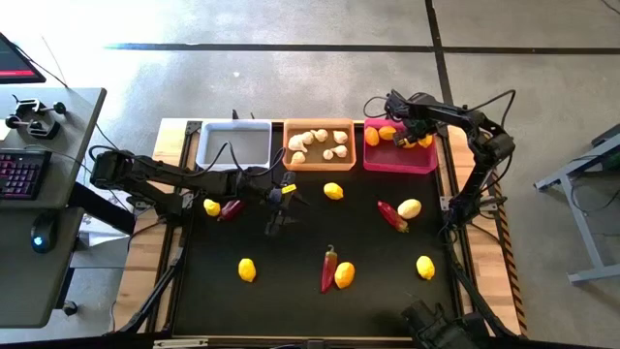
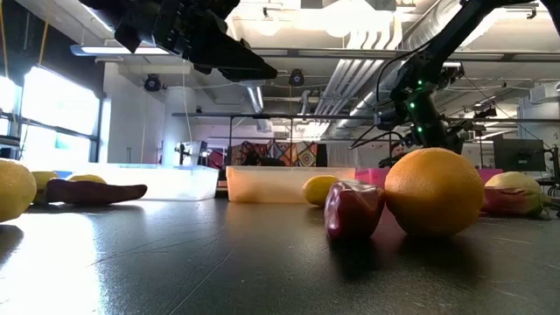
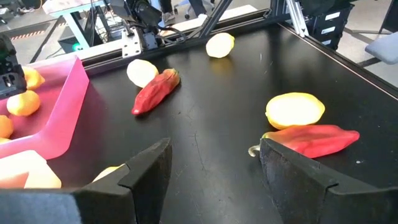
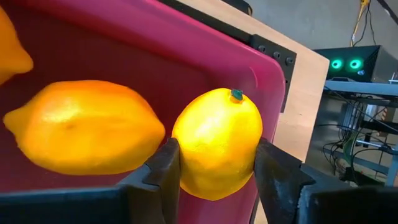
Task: Sort produce into baskets
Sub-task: Put the yellow lemon into the pink bin, then put the orange lemon into the pink bin
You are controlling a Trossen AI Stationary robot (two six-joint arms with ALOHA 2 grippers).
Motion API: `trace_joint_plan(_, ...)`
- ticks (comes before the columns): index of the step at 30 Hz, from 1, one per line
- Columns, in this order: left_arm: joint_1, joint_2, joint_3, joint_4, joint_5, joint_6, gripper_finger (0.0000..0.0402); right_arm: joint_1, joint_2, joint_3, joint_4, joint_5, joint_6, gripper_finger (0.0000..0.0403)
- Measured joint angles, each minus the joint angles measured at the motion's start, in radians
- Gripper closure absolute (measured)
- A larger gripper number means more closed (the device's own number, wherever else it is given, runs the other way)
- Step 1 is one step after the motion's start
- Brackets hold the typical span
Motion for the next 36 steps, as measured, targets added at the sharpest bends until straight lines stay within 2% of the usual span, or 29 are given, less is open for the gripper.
trace_joint_plan(4, 0.0, 0.0, 0.0, 0.0, 0.0, 0.0, 0.017, -0.005, 0.0, 0.0, 0.013, 0.0, -0.003, 0.024)
trace_joint_plan(14, 0.0, 0.0, 0.0, 0.0, 0.0, 0.0, 0.017, -0.018, 0.0, 0.0, 0.057, -0.033, -0.035, 0.0173)
trace_joint_plan(23, 0.0, 0.0, 0.0, 0.0, 0.0, 0.0, 0.017, -0.019, 0.0, 0.0, 0.051, -0.049, -0.036, 0.0164)
trace_joint_plan(29, 0.0, 0.0, 0.0, 0.0, 0.0, -0.042, 0.017, 0.001, -0.056, 0.0, -0.01, -0.078, -0.136, 0.0196)
trace_joint_plan(34, 0.001, 0.0, 0.0, 0.003, -0.01, -0.041, 0.017, 0.051, -0.217, -0.006, -0.046, -0.056, -0.147, 0.0264)
trace_joint_plan(36, 0.0, 0.0, 0.0, 0.009, -0.06, -0.026, 0.0171, 0.087, -0.295, -0.031, 0.004, -0.053, -0.142, 0.03)
